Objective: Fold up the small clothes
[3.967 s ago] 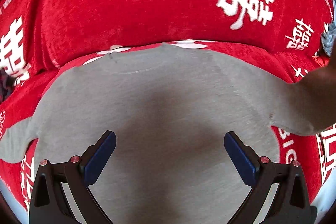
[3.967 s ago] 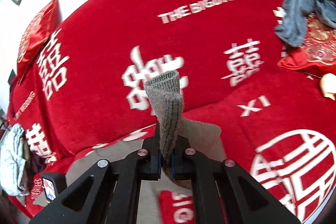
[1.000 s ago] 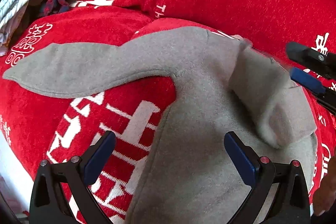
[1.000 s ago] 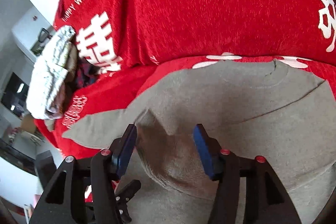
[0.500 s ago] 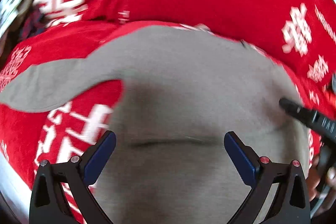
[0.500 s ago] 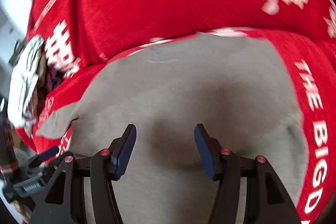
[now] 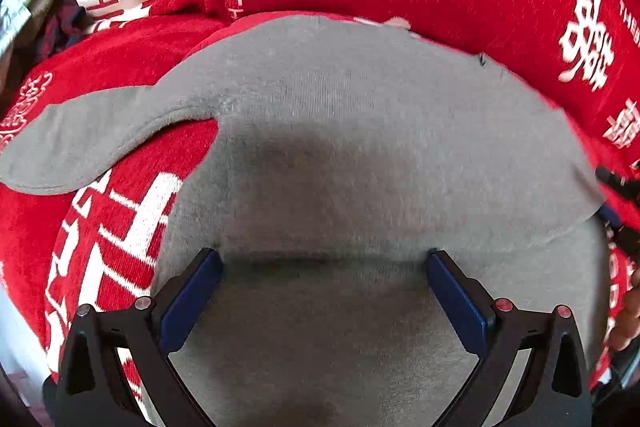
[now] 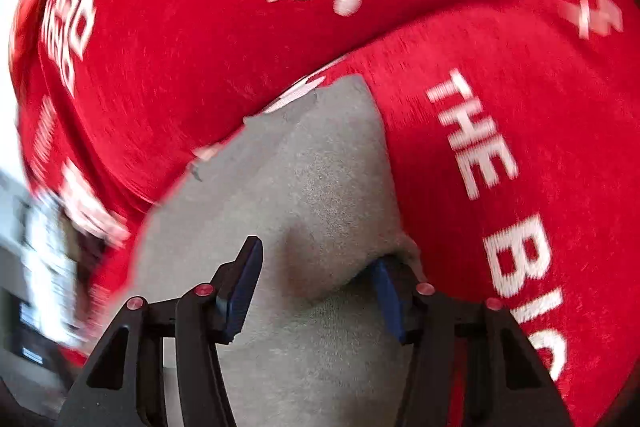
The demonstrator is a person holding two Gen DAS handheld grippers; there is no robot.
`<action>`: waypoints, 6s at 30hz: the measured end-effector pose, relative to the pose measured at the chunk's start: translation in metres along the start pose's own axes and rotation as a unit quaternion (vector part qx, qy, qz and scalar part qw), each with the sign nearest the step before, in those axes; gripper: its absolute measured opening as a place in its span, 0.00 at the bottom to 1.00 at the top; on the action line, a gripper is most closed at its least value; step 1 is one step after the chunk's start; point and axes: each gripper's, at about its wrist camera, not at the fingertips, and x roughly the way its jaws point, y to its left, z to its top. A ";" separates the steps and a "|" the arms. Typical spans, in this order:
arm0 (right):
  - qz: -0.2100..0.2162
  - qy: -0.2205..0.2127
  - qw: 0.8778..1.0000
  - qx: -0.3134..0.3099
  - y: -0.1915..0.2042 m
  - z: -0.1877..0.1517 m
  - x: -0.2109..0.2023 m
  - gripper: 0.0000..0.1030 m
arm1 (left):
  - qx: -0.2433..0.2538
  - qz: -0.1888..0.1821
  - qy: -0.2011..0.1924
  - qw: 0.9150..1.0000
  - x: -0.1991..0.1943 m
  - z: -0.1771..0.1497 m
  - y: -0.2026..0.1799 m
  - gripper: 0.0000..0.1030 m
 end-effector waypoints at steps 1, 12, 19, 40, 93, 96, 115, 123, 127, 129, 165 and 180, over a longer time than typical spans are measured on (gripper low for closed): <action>0.000 -0.001 1.000 -0.004 -0.004 -0.001 -0.003 0.47 | 0.006 0.003 0.000 1.000 0.001 0.000 -0.001 1.00; -0.053 -0.056 0.993 -0.090 0.038 -0.003 -0.033 0.61 | 0.022 0.004 -0.035 0.999 -0.023 0.012 -0.016 1.00; -0.163 0.020 0.964 -0.210 0.067 0.003 0.048 0.62 | 0.022 0.049 -0.003 0.999 0.021 0.032 -0.015 1.00; -0.254 0.041 0.954 -0.152 0.066 0.066 0.100 0.79 | 0.025 0.052 -0.021 0.998 0.013 0.025 -0.028 1.00; -0.200 0.031 0.892 -0.405 0.221 -0.141 0.086 0.80 | -0.393 0.158 -0.104 0.900 -0.014 0.061 0.351 0.11; -0.187 0.029 0.891 -0.413 0.244 -0.133 0.101 0.80 | -0.374 0.175 -0.129 0.901 -0.028 0.054 0.353 0.11; -0.056 0.200 0.891 -0.404 0.381 -0.175 0.270 0.79 | -0.294 0.184 -0.159 0.924 -0.089 0.087 0.325 0.11; -0.125 0.127 0.904 -0.388 0.345 -0.128 0.212 0.79 | -0.227 0.182 -0.181 0.939 -0.119 0.125 0.272 0.11; -0.146 0.114 0.909 -0.374 0.313 -0.102 0.184 0.79 | -0.198 0.177 -0.172 0.949 -0.119 0.144 0.237 0.11; -0.150 0.113 0.911 -0.366 0.298 -0.093 0.172 0.79 | -0.186 0.177 -0.168 0.952 -0.118 0.150 0.222 0.11; -0.190 0.031 0.942 -0.276 0.110 -0.044 0.026 0.79 | 0.012 0.132 -0.110 0.985 -0.064 0.139 -0.093 0.11; -0.179 0.025 0.945 -0.274 0.089 -0.053 0.005 0.79 | 0.059 0.121 -0.099 0.986 -0.054 0.115 -0.157 0.11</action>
